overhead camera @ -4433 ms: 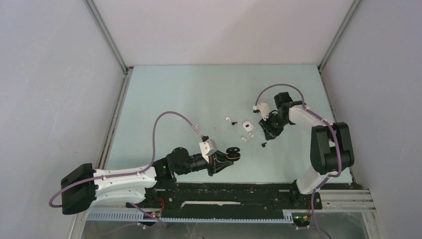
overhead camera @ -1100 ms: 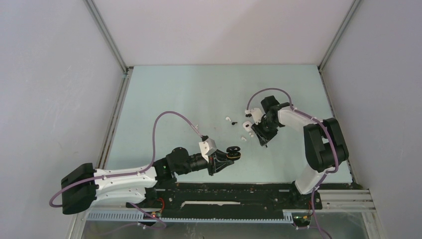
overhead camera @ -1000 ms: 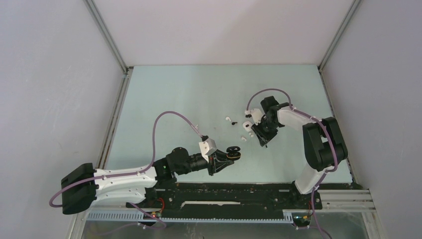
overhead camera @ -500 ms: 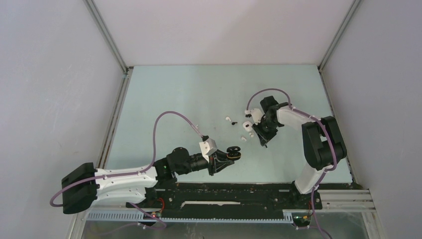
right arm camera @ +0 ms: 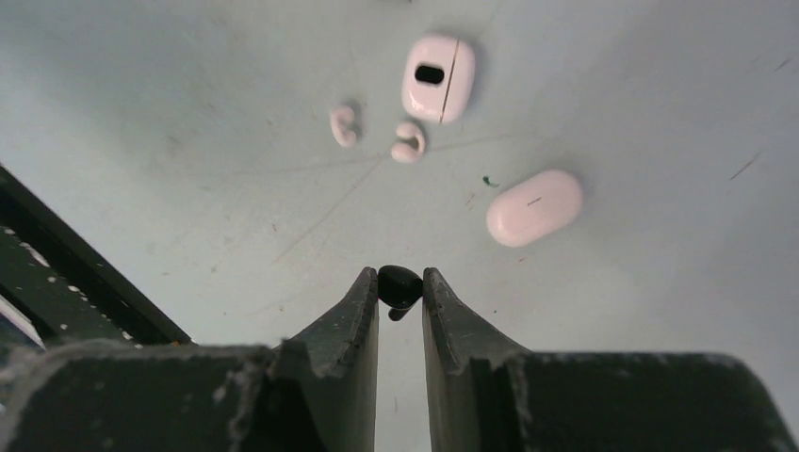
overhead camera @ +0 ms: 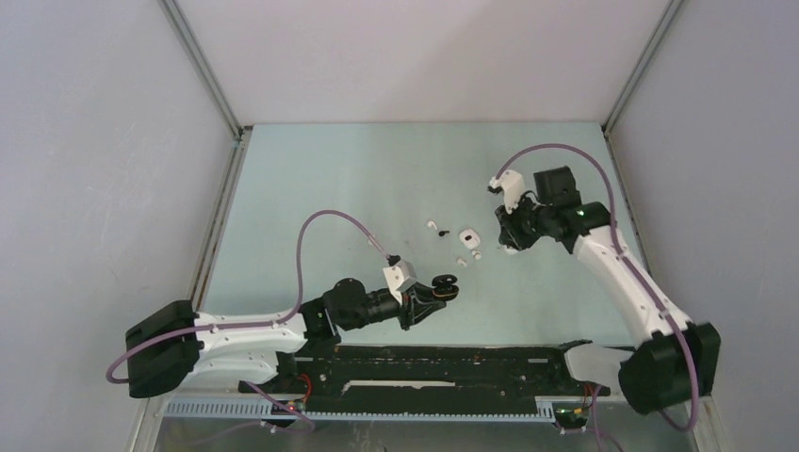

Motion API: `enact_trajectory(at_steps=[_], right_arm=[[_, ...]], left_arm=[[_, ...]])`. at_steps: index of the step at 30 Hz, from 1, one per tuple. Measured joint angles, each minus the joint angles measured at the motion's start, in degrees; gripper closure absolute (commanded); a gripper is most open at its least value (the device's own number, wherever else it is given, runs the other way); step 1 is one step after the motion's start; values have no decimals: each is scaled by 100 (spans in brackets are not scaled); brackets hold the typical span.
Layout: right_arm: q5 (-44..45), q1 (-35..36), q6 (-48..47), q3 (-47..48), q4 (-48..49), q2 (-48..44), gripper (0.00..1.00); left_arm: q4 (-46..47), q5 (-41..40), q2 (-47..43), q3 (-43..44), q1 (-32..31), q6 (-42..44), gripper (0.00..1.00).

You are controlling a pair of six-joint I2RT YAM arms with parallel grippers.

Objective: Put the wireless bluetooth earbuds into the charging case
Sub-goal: Pick up the earbud from the center of the board, then place the earbud in the charging case.

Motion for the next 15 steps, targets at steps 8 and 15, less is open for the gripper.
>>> enact_trajectory(at_steps=[8,15], right_arm=[[-791,-79,-24,24,374,-1488,100],[-1550,90,-133,31,1237,-2833,100]], left_arm=[[138,-278,431,142,2,-2,100],[249,-372,643,566,0,83,100]])
